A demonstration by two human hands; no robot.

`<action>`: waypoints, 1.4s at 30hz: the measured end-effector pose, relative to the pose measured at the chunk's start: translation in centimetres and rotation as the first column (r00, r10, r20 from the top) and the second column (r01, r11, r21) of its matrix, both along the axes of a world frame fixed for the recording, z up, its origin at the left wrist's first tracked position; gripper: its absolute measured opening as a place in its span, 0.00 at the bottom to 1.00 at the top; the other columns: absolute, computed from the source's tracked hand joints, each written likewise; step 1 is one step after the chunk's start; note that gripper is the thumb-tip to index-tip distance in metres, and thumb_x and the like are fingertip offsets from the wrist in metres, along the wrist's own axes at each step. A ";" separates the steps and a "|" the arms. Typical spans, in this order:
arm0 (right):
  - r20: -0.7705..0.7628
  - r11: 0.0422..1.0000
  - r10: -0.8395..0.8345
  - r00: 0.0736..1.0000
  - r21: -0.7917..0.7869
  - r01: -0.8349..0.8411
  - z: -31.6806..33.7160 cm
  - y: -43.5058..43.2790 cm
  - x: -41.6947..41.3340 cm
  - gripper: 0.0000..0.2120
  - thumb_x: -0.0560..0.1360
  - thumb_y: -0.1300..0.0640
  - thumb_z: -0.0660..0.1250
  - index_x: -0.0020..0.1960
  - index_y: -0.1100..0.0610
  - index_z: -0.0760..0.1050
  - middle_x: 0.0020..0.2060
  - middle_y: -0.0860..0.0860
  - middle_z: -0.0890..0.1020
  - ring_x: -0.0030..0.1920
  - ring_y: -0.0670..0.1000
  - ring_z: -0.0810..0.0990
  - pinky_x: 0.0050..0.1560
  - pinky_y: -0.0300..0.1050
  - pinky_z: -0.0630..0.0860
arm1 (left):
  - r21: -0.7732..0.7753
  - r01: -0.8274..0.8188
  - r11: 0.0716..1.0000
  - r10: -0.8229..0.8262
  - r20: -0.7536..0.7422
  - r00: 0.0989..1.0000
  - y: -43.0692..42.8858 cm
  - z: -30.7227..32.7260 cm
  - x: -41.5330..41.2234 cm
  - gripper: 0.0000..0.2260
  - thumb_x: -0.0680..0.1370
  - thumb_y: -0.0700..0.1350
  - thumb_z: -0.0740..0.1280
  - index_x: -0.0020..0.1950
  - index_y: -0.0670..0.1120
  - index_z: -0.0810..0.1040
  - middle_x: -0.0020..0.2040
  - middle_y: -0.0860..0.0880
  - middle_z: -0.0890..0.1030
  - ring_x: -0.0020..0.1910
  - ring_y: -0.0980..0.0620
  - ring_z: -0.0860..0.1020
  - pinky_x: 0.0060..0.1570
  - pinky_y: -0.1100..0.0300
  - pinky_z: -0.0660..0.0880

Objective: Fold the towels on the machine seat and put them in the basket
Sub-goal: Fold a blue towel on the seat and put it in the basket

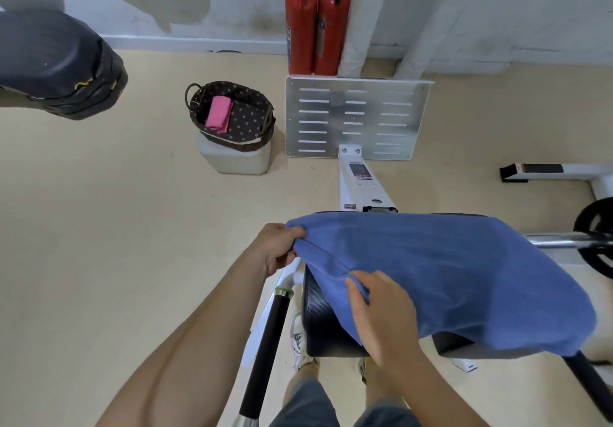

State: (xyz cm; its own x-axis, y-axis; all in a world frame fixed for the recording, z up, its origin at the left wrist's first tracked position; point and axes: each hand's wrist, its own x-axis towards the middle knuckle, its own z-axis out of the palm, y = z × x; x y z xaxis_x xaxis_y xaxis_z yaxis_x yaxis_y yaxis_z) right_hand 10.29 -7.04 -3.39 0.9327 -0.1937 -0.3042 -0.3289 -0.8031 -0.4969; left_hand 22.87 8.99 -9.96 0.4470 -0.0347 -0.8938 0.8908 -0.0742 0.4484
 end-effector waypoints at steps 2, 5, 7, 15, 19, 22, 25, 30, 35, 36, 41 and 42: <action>-0.019 0.997 0.002 1.000 0.076 0.000 0.2 0.4 -0.2 0.09 0.79 0.52 0.62 0.42 0.50 0.78 0.40 0.43 0.73 0.38 0.46 0.75 0.37 0.39 0.71 | -0.067 -0.133 0.989 0.137 0.056 0.989 0.1 0.3 0.3 0.07 0.74 0.34 0.64 0.38 0.43 0.70 0.32 0.46 0.70 0.26 0.51 0.67 0.24 0.64 0.66; -0.044 0.953 0.019 0.999 0.301 -0.005 1.1 1.6 0.0 0.17 0.78 0.54 0.64 0.31 0.45 0.69 0.33 0.40 0.71 0.34 0.43 0.72 0.36 0.33 0.67 | -0.108 -0.222 0.969 0.233 0.102 0.967 0.7 1.1 0.6 0.10 0.74 0.30 0.65 0.38 0.43 0.69 0.33 0.44 0.71 0.23 0.50 0.69 0.24 0.62 0.65; -0.126 0.884 0.051 0.991 0.467 0.014 1.7 3.0 -0.1 0.20 0.77 0.56 0.65 0.28 0.52 0.63 0.25 0.44 0.67 0.28 0.44 0.65 0.32 0.33 0.62 | -0.095 -0.315 0.944 0.323 0.086 0.942 1.4 1.8 0.6 0.12 0.72 0.28 0.67 0.50 0.42 0.71 0.40 0.42 0.75 0.32 0.48 0.76 0.31 0.58 0.74; -0.280 0.685 0.267 0.922 0.728 0.022 2.7 7.1 -0.5 0.03 0.76 0.57 0.64 0.45 0.56 0.72 0.28 0.46 0.68 0.32 0.45 0.64 0.36 0.40 0.64 | 0.226 -0.269 0.936 0.212 0.245 0.946 6.8 3.2 0.8 0.13 0.71 0.31 0.68 0.46 0.48 0.79 0.43 0.41 0.80 0.36 0.46 0.75 0.33 0.58 0.72; -0.310 0.653 0.264 0.913 0.754 0.067 3.4 7.7 -0.2 0.01 0.77 0.57 0.63 0.47 0.54 0.72 0.25 0.44 0.68 0.30 0.44 0.63 0.34 0.39 0.64 | 0.279 -0.159 0.947 0.062 0.327 0.943 7.7 4.3 1.4 0.12 0.74 0.33 0.66 0.51 0.47 0.81 0.53 0.42 0.81 0.48 0.46 0.79 0.47 0.56 0.77; -0.286 0.666 0.244 0.927 0.744 0.054 4.2 7.3 -0.5 0.05 0.77 0.55 0.62 0.44 0.54 0.73 0.25 0.45 0.68 0.31 0.45 0.64 0.36 0.42 0.66 | 0.300 -0.057 0.952 -0.062 0.371 0.927 7.0 5.9 1.9 0.17 0.74 0.32 0.64 0.60 0.46 0.78 0.56 0.46 0.79 0.56 0.45 0.78 0.59 0.50 0.76; -0.222 0.694 0.181 0.958 0.719 0.035 5.1 5.7 -0.9 0.11 0.78 0.57 0.59 0.38 0.60 0.70 0.28 0.48 0.65 0.32 0.46 0.62 0.36 0.44 0.64 | 0.219 -0.053 0.974 -0.036 0.386 0.922 5.6 7.8 2.2 0.19 0.73 0.32 0.63 0.62 0.44 0.77 0.55 0.45 0.80 0.52 0.46 0.78 0.54 0.53 0.77; -0.231 0.666 -0.097 0.968 0.707 0.235 6.9 -0.1 -1.5 0.11 0.79 0.58 0.63 0.38 0.55 0.77 0.30 0.47 0.73 0.33 0.44 0.70 0.36 0.40 0.70 | -0.057 -0.008 0.998 0.033 0.439 0.898 1.0 10.9 2.9 0.21 0.73 0.27 0.61 0.65 0.40 0.74 0.50 0.42 0.79 0.46 0.48 0.78 0.49 0.59 0.77; -0.240 0.593 -0.314 0.919 0.706 0.387 8.9 -7.7 -2.0 0.10 0.78 0.62 0.65 0.39 0.57 0.79 0.26 0.41 0.77 0.29 0.39 0.74 0.33 0.32 0.73 | 0.476 0.196 0.857 -0.472 0.574 0.669 -5.8 11.1 3.7 0.17 0.74 0.33 0.66 0.61 0.46 0.79 0.47 0.45 0.82 0.38 0.52 0.77 0.45 0.58 0.75; -0.236 0.587 -0.341 0.910 0.703 0.402 9.2 -9.2 -2.2 0.09 0.78 0.62 0.65 0.40 0.59 0.79 0.26 0.42 0.77 0.28 0.39 0.74 0.32 0.31 0.72 | 0.542 0.186 0.820 -0.526 0.584 0.618 -7.2 11.0 3.9 0.13 0.74 0.35 0.67 0.57 0.46 0.81 0.44 0.46 0.82 0.35 0.52 0.76 0.44 0.58 0.75; -0.215 0.575 -0.475 0.853 0.658 0.486 9.4 -17.4 -3.5 0.08 0.78 0.61 0.64 0.43 0.59 0.81 0.29 0.45 0.82 0.30 0.41 0.79 0.33 0.33 0.76 | 0.694 0.237 0.680 -0.719 0.566 0.403 -14.3 10.6 4.4 0.06 0.75 0.38 0.67 0.48 0.46 0.82 0.41 0.51 0.81 0.40 0.51 0.76 0.41 0.62 0.67; -0.215 0.572 -0.497 0.841 0.648 0.504 9.3 -18.9 -3.9 0.09 0.78 0.61 0.64 0.43 0.57 0.81 0.30 0.45 0.82 0.30 0.41 0.79 0.33 0.34 0.77 | 0.710 0.247 0.660 -0.743 0.565 0.359 -15.8 10.5 4.5 0.06 0.75 0.37 0.67 0.48 0.46 0.82 0.41 0.51 0.80 0.41 0.50 0.77 0.42 0.61 0.68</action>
